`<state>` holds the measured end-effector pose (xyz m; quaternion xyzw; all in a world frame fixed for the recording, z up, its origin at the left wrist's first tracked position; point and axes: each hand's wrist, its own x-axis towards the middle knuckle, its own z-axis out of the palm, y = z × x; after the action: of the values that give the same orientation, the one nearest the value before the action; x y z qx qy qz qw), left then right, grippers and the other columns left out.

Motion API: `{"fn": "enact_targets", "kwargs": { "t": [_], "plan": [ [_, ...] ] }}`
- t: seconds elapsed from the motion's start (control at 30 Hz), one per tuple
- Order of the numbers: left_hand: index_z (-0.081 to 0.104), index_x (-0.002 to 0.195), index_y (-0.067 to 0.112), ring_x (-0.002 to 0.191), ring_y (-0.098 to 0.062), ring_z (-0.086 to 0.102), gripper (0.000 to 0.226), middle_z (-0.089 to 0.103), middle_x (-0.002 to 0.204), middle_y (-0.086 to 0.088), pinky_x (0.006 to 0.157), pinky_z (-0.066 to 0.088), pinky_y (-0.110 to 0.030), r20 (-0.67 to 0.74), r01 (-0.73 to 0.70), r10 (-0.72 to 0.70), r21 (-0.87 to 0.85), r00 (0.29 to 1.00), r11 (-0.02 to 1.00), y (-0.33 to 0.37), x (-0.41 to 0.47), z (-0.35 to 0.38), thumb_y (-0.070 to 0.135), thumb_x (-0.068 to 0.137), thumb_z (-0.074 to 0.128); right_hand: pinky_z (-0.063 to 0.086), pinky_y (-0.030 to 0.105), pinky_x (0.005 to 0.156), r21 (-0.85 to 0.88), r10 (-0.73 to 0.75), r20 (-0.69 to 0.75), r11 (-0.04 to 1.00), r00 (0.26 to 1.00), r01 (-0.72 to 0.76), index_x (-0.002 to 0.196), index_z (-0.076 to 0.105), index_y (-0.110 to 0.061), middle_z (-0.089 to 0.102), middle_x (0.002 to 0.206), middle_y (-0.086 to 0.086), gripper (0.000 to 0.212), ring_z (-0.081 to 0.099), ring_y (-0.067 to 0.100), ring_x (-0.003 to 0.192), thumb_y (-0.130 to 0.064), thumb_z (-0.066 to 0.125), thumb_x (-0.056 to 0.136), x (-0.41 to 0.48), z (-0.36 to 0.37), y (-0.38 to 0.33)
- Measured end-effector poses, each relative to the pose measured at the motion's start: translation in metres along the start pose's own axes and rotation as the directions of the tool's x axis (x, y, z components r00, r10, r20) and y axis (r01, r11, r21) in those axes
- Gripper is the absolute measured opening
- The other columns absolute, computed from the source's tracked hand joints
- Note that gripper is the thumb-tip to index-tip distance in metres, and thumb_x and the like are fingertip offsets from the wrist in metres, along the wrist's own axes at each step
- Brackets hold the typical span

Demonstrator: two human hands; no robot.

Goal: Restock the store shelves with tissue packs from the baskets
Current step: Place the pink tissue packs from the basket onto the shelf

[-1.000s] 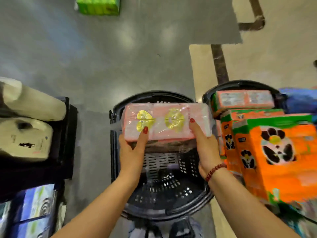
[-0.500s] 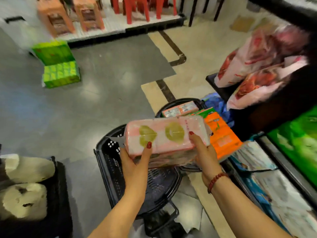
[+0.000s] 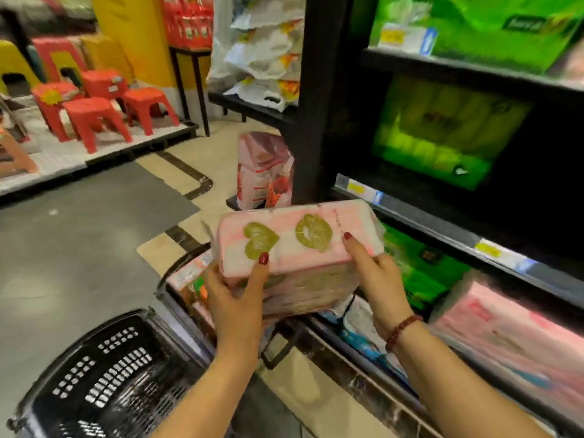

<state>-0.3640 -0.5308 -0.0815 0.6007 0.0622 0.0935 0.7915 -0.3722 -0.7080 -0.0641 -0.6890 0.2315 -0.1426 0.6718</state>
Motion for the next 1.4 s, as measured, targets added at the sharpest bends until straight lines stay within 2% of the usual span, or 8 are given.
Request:
{"fn": "enact_targets", "kwargs": {
  "t": [0.3, 0.43, 0.6, 0.67, 0.73, 0.87, 1.1, 1.4],
  "plan": [
    [0.051, 0.113, 0.053, 0.119, -0.013, 0.055, 0.058, 0.058, 0.128, 0.010, 0.100, 0.047, -0.047, 0.223, -0.277, 0.280, -0.046, 0.934, 0.960, 0.063, -0.023, 0.143, 0.073, 0.061, 0.067, 0.051, 0.047, 0.093, 0.010, -0.235, -0.166, 0.971, 0.958, 0.239, 0.099, 0.070, -0.018, 0.072, 0.103, 0.001, 0.059, 0.068, 0.019, 0.096, -0.066, 0.067, 0.064, 0.001, -0.140, -0.111],
    [0.052, 0.124, 0.036, 0.116, -0.015, 0.055, 0.077, 0.060, 0.123, 0.005, 0.100, 0.045, -0.049, 0.269, -0.445, 0.438, -0.036, 0.858, 0.895, 0.094, -0.008, 0.194, 0.078, 0.060, 0.062, 0.049, 0.045, 0.095, -0.067, -0.367, -0.247, 0.930, 0.897, 0.362, 0.090, 0.075, -0.019, 0.074, 0.099, 0.001, 0.068, 0.068, 0.016, 0.095, -0.076, 0.063, 0.055, 0.003, -0.177, -0.165],
    [0.051, 0.130, 0.036, 0.115, -0.017, 0.054, 0.072, 0.059, 0.119, 0.006, 0.098, 0.047, -0.048, 0.339, -0.573, 0.576, -0.119, 0.744, 0.811, 0.138, 0.012, 0.253, 0.074, 0.069, 0.060, 0.036, 0.018, 0.054, -0.298, -0.565, -0.351, 0.824, 0.747, 0.483, 0.051, 0.061, -0.027, 0.054, 0.051, -0.022, 0.060, 0.049, -0.004, 0.050, -0.087, 0.054, 0.056, 0.004, -0.208, -0.227],
    [0.052, 0.134, 0.033, 0.114, -0.006, 0.052, 0.073, 0.057, 0.114, 0.018, 0.096, 0.047, -0.036, 0.363, -0.607, 0.627, -0.184, 0.689, 0.773, 0.157, 0.018, 0.275, 0.072, 0.072, 0.061, 0.038, 0.011, 0.049, -0.383, -0.634, -0.375, 0.770, 0.676, 0.510, 0.055, 0.065, -0.029, 0.061, 0.053, -0.021, 0.049, 0.055, -0.004, 0.053, -0.078, 0.061, 0.060, 0.007, -0.219, -0.250],
    [0.053, 0.134, 0.032, 0.105, 0.010, 0.050, 0.074, 0.051, 0.107, 0.032, 0.087, 0.044, -0.023, 0.385, -0.627, 0.666, -0.242, 0.638, 0.741, 0.177, 0.023, 0.297, 0.069, 0.071, 0.059, 0.051, 0.019, 0.063, -0.469, -0.685, -0.401, 0.724, 0.608, 0.506, 0.075, 0.073, -0.023, 0.072, 0.071, -0.013, 0.050, 0.066, 0.003, 0.071, -0.072, 0.068, 0.062, 0.010, -0.228, -0.272],
    [0.058, 0.128, 0.028, 0.106, -0.010, 0.058, 0.057, 0.064, 0.112, 0.011, 0.089, 0.052, -0.041, 0.415, -0.662, 0.750, -0.363, 0.515, 0.656, 0.216, 0.033, 0.334, 0.054, 0.078, 0.068, 0.057, 0.039, 0.068, -0.546, -0.768, -0.447, 0.641, 0.459, 0.539, 0.076, 0.074, -0.023, 0.073, 0.072, -0.009, 0.052, 0.070, 0.010, 0.073, -0.069, 0.075, 0.053, 0.009, -0.247, -0.313],
    [0.046, 0.138, 0.035, 0.100, 0.001, 0.058, 0.078, 0.056, 0.102, 0.023, 0.090, 0.050, -0.028, 0.399, -0.652, 0.837, -0.528, 0.375, 0.544, 0.247, 0.039, 0.399, 0.024, 0.067, 0.075, 0.057, 0.048, 0.077, -0.658, -0.842, -0.509, 0.515, 0.179, 0.549, 0.086, 0.074, -0.017, 0.075, 0.083, -0.001, 0.055, 0.071, 0.019, 0.083, -0.061, 0.077, 0.052, 0.006, -0.281, -0.355],
    [0.053, 0.130, 0.020, 0.108, -0.025, 0.061, 0.075, 0.062, 0.115, -0.003, 0.096, 0.050, -0.046, 0.463, -0.672, 0.824, -0.500, 0.326, 0.546, 0.202, 0.041, 0.462, -0.011, 0.065, 0.073, 0.049, 0.017, 0.068, -0.746, -0.892, -0.424, 0.443, 0.159, 0.497, 0.081, 0.067, -0.036, 0.069, 0.076, -0.022, 0.018, 0.061, -0.008, 0.071, -0.037, 0.080, 0.069, 0.039, -0.330, -0.340]
  ]
}}
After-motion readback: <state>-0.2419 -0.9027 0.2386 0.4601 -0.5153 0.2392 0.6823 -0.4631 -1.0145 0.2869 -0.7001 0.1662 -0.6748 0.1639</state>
